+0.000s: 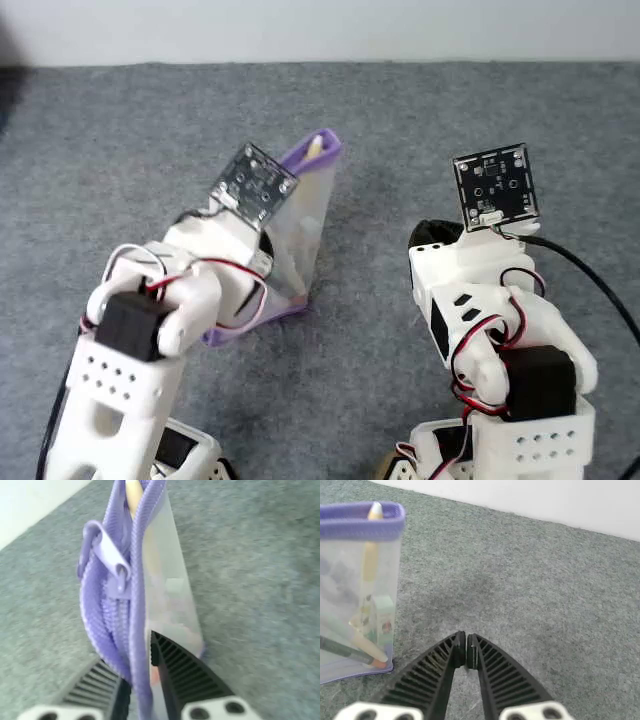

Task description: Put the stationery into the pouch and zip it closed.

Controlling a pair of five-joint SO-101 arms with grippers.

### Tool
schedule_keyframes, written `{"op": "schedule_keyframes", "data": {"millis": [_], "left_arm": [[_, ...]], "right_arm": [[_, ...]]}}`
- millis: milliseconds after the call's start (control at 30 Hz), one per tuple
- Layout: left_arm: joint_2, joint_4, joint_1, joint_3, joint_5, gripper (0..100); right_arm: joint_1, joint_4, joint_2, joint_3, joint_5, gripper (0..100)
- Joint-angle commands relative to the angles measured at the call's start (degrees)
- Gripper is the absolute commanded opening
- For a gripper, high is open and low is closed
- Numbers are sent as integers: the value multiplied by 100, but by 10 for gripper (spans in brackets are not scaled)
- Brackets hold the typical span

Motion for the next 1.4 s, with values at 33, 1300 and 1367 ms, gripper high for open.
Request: {"op": "schedule_keyframes", "data": {"millis": [33, 1300, 1367], "left_arm": [[-9, -466, -519, -365, -422, 12], [-70, 985, 484, -295, 1319, 248], [-70, 985, 290, -382, 1459, 248]], "right_arm": [[48, 31, 22, -246, -79, 8], [1033, 1429, 66, -246, 431, 10], [1024, 1543, 75, -246, 431, 11]]}}
